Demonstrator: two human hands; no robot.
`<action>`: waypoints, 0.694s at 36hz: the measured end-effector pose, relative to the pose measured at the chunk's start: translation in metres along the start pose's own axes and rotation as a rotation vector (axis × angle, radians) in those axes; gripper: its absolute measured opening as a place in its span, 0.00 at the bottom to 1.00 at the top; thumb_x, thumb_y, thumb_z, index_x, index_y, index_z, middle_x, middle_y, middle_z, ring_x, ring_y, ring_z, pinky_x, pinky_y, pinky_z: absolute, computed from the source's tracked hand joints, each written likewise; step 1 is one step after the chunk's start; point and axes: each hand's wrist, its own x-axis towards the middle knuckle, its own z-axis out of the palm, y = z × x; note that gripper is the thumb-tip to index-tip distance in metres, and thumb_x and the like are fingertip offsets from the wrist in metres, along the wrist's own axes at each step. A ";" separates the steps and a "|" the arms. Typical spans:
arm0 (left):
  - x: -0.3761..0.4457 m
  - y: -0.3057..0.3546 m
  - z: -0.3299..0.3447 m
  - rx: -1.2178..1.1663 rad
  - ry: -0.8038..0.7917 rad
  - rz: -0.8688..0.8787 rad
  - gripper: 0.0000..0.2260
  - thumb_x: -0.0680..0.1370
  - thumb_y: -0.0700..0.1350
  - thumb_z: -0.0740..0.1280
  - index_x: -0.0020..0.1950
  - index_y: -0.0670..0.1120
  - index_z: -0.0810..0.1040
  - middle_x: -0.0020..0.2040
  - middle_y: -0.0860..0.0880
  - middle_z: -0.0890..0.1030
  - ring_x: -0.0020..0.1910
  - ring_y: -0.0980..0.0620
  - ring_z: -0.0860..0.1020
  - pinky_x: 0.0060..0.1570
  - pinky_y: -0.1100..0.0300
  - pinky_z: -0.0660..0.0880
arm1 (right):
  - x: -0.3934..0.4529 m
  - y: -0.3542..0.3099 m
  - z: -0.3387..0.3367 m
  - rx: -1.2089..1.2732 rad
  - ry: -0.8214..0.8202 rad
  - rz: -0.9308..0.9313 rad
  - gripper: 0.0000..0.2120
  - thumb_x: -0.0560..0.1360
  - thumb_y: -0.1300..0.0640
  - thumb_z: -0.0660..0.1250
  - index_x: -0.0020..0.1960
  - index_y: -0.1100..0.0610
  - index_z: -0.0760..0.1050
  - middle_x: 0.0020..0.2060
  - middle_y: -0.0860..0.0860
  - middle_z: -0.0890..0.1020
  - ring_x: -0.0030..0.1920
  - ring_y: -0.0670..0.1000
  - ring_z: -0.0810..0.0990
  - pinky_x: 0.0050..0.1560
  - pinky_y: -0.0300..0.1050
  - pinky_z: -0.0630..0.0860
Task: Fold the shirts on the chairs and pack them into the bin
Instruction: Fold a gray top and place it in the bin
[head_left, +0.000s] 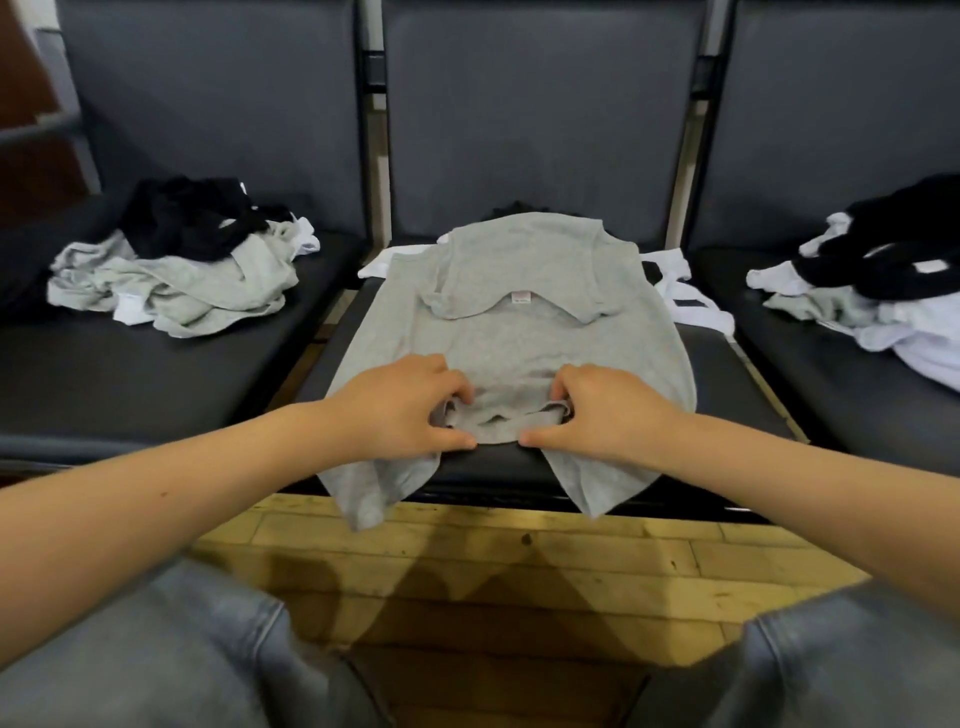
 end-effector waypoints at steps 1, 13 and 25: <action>-0.001 -0.001 0.000 0.023 0.019 0.020 0.17 0.77 0.58 0.65 0.63 0.54 0.74 0.53 0.53 0.73 0.56 0.53 0.72 0.52 0.58 0.71 | 0.000 0.001 0.000 -0.003 0.010 -0.012 0.22 0.72 0.38 0.69 0.51 0.57 0.73 0.42 0.49 0.76 0.43 0.50 0.74 0.41 0.45 0.67; 0.002 -0.009 -0.017 -0.654 0.160 -0.184 0.10 0.81 0.45 0.62 0.44 0.45 0.79 0.39 0.51 0.77 0.41 0.56 0.74 0.48 0.62 0.69 | 0.003 0.019 -0.018 0.147 0.011 0.056 0.07 0.72 0.67 0.60 0.44 0.57 0.71 0.37 0.49 0.73 0.43 0.53 0.73 0.39 0.44 0.66; 0.013 -0.039 -0.037 -0.136 0.323 0.000 0.04 0.78 0.48 0.67 0.51 0.52 0.81 0.45 0.54 0.80 0.46 0.54 0.76 0.47 0.61 0.68 | 0.006 0.052 -0.071 0.224 0.207 0.058 0.06 0.73 0.56 0.64 0.47 0.51 0.80 0.40 0.46 0.81 0.44 0.49 0.78 0.49 0.47 0.75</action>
